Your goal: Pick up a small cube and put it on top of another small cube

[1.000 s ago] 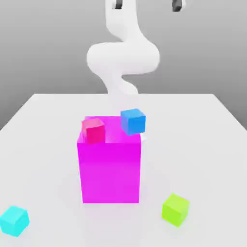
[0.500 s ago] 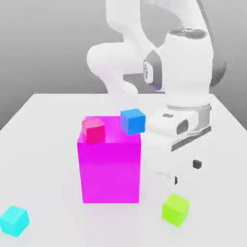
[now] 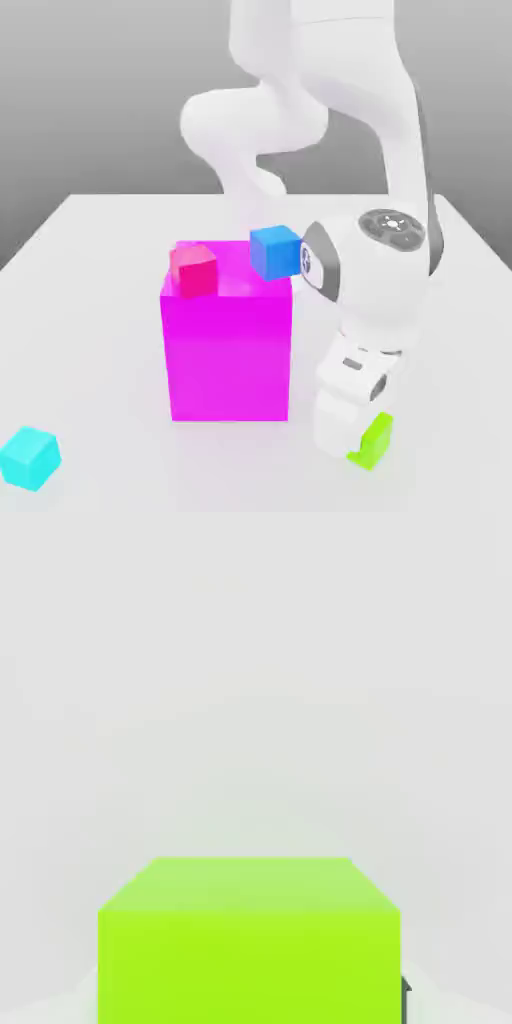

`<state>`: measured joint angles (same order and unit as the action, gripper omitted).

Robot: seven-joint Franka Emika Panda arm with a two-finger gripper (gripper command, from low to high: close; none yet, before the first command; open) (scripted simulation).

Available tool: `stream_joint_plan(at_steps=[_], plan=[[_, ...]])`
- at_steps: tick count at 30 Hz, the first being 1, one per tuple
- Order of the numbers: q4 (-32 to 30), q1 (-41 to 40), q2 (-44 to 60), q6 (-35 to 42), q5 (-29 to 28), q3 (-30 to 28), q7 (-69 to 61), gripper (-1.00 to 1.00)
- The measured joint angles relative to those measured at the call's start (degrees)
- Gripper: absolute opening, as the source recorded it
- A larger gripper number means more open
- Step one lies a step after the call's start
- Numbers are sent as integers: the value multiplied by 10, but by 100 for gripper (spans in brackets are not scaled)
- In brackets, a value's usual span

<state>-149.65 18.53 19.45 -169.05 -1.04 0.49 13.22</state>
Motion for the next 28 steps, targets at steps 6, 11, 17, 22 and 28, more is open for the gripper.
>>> stream_joint_plan(at_steps=[6,11,17,22,28], plan=[[-17,-7,-106,89,7,1,-2,-100],[33,-80,-101,139,38,-76,39,-100],[90,-165,-87,187,72,-166,86,-100],[143,-244,-47,206,119,-228,112,-100],[162,-285,17,167,170,-210,90,100]])
